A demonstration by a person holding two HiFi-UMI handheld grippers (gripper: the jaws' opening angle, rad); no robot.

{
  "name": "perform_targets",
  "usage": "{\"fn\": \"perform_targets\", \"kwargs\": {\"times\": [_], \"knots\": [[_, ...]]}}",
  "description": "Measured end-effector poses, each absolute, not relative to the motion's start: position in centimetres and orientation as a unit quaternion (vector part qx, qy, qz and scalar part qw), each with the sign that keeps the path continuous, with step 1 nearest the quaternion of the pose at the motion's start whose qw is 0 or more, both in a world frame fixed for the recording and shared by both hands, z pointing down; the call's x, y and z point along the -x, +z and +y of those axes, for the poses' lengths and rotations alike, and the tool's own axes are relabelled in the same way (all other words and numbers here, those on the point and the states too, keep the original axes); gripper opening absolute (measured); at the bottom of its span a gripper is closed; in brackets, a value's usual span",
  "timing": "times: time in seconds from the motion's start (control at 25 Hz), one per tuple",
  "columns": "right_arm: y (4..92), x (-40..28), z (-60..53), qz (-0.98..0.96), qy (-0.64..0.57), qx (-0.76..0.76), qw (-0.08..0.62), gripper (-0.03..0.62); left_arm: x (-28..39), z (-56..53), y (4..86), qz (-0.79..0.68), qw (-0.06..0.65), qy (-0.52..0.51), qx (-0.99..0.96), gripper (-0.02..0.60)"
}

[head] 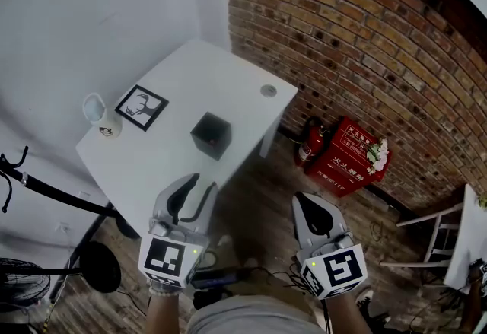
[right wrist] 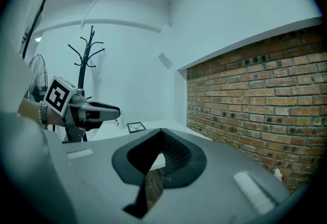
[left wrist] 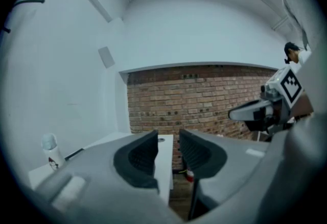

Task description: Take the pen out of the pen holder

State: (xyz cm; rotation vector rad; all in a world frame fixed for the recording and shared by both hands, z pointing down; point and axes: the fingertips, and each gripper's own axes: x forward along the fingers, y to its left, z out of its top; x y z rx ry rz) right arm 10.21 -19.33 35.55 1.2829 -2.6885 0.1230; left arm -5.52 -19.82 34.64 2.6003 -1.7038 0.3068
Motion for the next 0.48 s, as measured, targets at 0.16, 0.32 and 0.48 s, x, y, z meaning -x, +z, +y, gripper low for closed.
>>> {"fn": "perform_targets", "kwargs": {"times": [0.16,0.32,0.48], "knots": [[36.0,-9.8,-20.5,-0.895,0.047,-0.435,0.087,0.005,5.9,-21.6,35.6,-0.542,0.025,0.103,-0.834,0.120],[36.4,-9.6,-21.6,-0.890,0.050,-0.443,0.094,0.005,6.4,-23.4,36.4,-0.535,0.021,0.104,-0.838,0.120],[37.0,-9.2,-22.8,-0.885,0.054,-0.450,0.102,0.005,7.1,-25.2,37.7,-0.536,0.040,0.105,-0.837,0.120]]}}
